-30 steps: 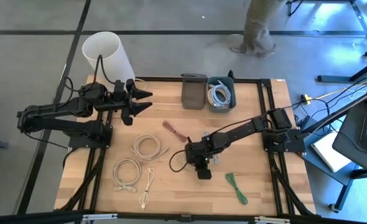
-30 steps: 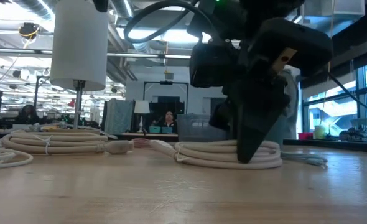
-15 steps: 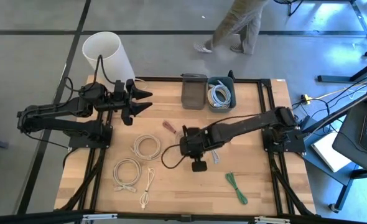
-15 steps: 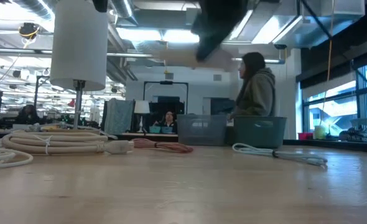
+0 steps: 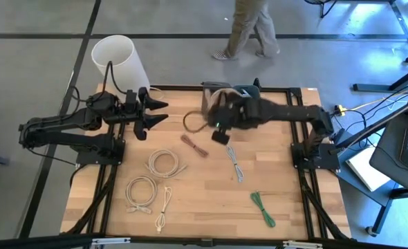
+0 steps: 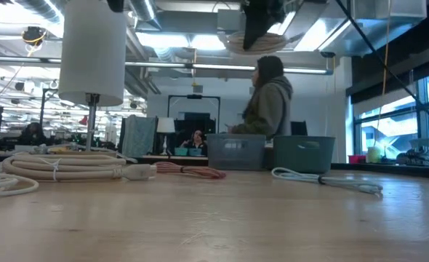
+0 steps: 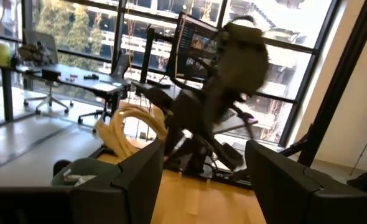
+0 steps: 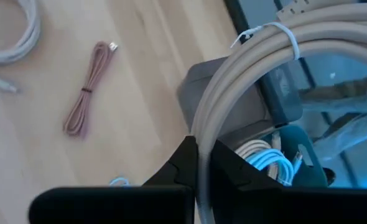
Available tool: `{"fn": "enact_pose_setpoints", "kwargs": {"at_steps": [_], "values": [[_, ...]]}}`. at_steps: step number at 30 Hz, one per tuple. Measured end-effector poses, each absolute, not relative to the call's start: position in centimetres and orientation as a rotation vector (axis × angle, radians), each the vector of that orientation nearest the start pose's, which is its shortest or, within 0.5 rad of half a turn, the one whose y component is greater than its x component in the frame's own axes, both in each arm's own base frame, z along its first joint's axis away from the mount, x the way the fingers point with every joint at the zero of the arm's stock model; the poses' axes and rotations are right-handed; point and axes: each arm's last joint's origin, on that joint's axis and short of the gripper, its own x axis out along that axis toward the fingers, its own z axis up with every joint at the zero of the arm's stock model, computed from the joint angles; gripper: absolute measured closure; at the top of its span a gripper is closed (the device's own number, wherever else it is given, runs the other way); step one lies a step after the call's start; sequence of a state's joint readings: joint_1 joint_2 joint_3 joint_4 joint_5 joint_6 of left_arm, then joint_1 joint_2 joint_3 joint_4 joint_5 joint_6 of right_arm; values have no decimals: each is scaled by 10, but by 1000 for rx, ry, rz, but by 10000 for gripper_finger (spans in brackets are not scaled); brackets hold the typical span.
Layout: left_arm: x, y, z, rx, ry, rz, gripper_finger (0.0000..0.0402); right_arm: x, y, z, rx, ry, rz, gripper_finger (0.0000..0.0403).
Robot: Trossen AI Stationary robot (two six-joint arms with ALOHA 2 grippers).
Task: Pick & Place USB Port
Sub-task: Put the light brown HDMI cable into the blue bin
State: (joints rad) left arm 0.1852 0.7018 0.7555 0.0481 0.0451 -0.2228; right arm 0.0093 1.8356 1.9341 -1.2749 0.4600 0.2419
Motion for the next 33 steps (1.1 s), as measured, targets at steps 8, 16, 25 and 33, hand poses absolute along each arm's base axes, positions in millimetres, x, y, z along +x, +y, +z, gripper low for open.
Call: {"fn": "enact_pose_setpoints", "kwargs": {"at_steps": [8,16,25,33], "values": [[142,25,363,-148,-159,128,181,322,-57,354,148,930,-487,386],[137,25,365,-125,-177,144,181,269,-77,332,311,673,-358,386],[140,27,364,-123,-171,211,181,239,-102,307,538,413,-129,386],[141,29,364,-135,-176,274,181,226,-123,290,656,384,-84,386]]}}
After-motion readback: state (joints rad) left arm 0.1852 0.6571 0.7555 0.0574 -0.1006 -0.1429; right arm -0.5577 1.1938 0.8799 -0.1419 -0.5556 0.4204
